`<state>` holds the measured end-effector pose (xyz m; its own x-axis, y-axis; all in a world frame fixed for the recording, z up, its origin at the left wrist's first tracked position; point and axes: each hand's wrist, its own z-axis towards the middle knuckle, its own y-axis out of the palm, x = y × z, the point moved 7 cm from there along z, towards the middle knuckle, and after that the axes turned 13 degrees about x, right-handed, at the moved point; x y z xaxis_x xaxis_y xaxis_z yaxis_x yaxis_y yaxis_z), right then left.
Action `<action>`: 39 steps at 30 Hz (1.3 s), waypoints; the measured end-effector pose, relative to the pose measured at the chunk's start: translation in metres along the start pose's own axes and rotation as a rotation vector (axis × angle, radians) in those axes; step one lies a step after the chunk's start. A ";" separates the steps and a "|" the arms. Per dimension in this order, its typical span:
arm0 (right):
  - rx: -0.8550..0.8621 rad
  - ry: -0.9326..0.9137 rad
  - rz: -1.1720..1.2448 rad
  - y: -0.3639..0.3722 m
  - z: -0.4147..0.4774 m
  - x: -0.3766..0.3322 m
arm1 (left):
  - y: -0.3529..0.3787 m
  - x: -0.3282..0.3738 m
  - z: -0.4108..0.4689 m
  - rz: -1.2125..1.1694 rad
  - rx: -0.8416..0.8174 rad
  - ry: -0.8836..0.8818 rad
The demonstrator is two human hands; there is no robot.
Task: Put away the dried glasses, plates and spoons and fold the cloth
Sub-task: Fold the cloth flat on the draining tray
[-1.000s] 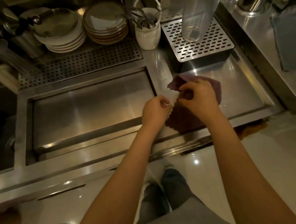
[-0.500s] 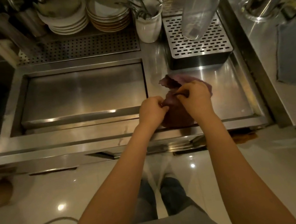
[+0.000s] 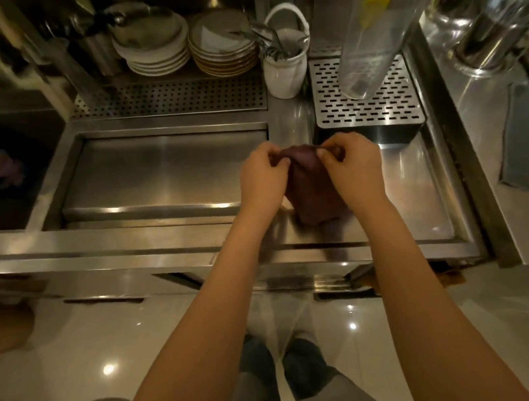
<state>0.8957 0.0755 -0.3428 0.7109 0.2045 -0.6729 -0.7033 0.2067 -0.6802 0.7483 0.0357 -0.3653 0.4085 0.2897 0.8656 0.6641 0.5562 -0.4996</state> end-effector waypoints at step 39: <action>-0.196 0.061 0.151 0.098 0.008 -0.173 | -0.235 0.061 0.117 -0.343 0.308 0.337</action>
<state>0.7037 0.0684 -0.2905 0.6008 0.1597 -0.7833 -0.7921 -0.0125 -0.6102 0.5440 0.0138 -0.1913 0.4121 -0.1836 0.8925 0.6017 0.7904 -0.1152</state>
